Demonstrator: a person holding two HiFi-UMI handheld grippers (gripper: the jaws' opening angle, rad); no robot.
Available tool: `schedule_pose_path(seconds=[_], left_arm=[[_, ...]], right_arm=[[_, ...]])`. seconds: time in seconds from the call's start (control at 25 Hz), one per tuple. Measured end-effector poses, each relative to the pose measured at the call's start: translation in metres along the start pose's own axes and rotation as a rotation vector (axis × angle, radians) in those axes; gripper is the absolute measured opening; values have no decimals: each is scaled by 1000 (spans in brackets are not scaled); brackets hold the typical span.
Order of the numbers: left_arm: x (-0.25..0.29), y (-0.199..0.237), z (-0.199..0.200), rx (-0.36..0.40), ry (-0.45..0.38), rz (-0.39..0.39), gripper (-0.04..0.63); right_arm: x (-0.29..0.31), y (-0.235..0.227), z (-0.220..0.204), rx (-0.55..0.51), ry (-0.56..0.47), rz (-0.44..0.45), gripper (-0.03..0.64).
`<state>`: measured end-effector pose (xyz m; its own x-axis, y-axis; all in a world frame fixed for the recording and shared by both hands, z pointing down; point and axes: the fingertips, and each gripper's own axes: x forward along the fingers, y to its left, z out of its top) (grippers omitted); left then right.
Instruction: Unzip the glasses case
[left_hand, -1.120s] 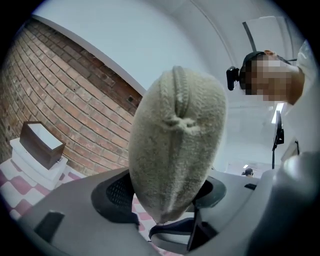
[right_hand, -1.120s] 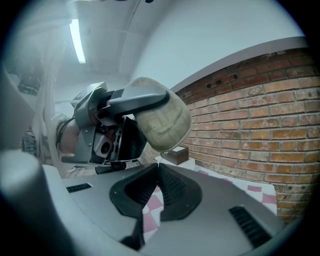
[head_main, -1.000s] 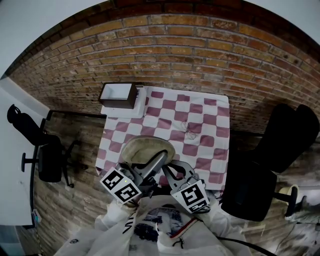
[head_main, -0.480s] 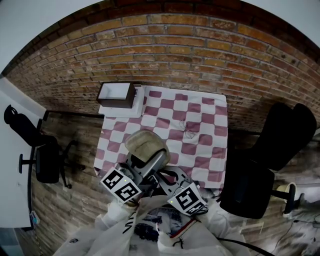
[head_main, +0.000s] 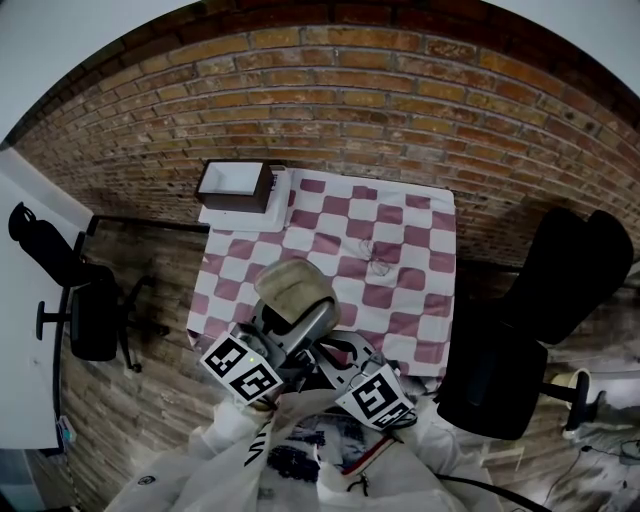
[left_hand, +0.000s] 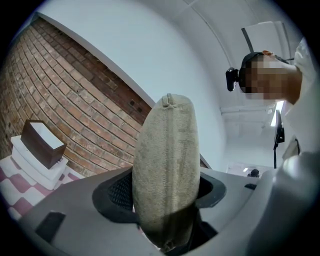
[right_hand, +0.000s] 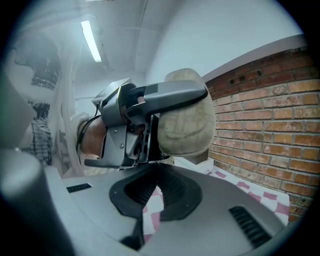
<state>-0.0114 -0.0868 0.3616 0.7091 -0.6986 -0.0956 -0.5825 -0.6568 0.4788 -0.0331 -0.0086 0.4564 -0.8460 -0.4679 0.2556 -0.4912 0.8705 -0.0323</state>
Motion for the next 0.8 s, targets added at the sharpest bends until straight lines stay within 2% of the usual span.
schedule_pose_path(seconds=[0.48, 0.8], left_arm=[[0, 0, -8, 50, 56, 13, 291], [-4, 9, -9, 45, 79, 19, 290]], right_arm=[[-1, -6, -6, -4, 11, -44, 18], [6, -11, -10, -51, 60, -105, 18]])
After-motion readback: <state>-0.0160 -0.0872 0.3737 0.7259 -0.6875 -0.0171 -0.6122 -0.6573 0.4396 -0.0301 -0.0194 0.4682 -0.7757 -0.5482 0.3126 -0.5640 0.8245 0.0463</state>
